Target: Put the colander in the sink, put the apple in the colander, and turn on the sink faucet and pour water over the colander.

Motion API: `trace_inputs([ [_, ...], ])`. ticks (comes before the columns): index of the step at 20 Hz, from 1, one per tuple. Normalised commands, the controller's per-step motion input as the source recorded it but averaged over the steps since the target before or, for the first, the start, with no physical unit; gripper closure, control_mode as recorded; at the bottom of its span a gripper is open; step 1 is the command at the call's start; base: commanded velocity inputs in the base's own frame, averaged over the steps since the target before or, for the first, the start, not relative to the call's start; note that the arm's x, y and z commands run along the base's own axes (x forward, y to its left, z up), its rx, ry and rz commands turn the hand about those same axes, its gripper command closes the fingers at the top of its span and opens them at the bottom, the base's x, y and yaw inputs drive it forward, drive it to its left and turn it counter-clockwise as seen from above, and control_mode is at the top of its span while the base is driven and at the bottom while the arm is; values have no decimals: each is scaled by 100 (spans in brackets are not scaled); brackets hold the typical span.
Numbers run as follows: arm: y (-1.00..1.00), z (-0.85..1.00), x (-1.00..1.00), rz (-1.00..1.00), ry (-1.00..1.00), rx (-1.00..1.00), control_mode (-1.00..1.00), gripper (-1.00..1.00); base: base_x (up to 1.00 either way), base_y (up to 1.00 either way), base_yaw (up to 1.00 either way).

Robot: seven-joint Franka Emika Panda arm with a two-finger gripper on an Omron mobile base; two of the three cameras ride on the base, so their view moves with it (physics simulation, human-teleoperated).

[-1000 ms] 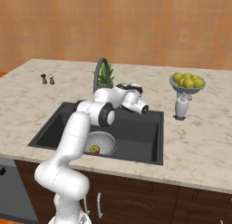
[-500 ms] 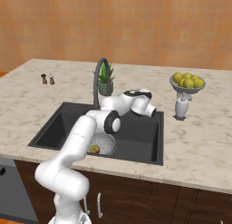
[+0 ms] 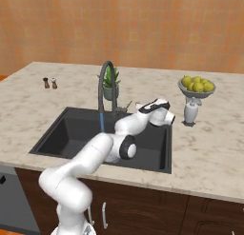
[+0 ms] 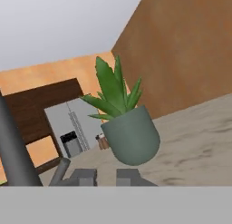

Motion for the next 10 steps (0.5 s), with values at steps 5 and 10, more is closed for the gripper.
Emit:
trace_inputs([
  [5, -48, -1, -8, -12, 8, 0, -100, 100, 0, 0, 0],
  [10, -16, 13, -33, -19, 1, -13, -100, 100, 0, 0, 0],
])
